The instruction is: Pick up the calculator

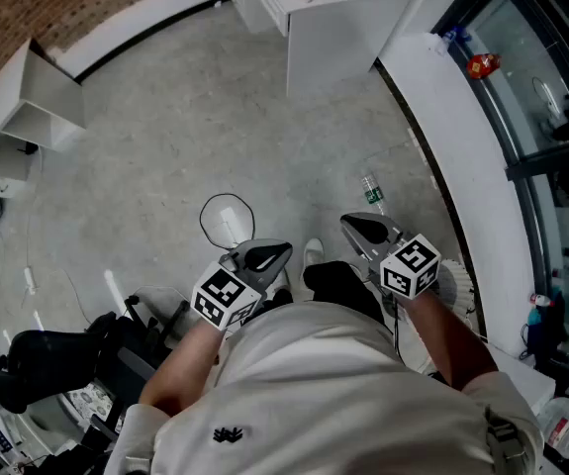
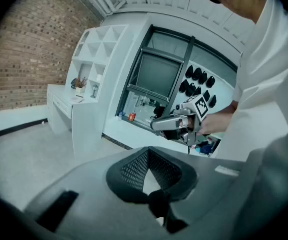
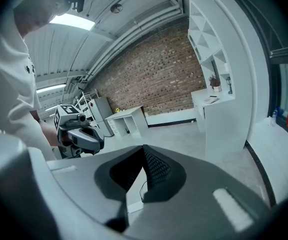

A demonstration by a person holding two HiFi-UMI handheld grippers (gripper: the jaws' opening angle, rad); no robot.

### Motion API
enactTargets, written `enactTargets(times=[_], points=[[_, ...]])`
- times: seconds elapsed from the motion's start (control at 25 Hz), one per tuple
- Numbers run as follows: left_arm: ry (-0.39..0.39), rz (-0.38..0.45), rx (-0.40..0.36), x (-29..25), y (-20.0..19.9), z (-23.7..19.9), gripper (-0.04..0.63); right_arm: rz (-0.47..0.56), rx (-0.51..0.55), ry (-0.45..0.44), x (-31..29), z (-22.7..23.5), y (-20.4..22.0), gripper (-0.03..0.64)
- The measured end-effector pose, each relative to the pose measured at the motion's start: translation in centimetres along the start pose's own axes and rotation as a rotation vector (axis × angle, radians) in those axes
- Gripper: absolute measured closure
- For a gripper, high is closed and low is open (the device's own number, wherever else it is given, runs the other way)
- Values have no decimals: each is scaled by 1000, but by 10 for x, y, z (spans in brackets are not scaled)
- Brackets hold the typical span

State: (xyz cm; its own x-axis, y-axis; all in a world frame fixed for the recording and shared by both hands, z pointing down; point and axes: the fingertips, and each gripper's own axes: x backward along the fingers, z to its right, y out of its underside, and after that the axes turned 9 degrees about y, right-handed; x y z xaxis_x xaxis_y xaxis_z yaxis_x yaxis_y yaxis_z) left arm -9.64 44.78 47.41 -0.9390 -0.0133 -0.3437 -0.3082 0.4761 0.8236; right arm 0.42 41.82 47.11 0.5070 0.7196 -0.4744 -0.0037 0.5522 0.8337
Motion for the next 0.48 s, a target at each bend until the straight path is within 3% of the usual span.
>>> enactTargets(times=[0.28,0.48], points=[[-17,2,-16,-2,-2,1,591,-2,14,-22,4,-4,9,606],[-48,29,-22,-31,-30,6,591,-7,37,-65,15,23,-3,604]])
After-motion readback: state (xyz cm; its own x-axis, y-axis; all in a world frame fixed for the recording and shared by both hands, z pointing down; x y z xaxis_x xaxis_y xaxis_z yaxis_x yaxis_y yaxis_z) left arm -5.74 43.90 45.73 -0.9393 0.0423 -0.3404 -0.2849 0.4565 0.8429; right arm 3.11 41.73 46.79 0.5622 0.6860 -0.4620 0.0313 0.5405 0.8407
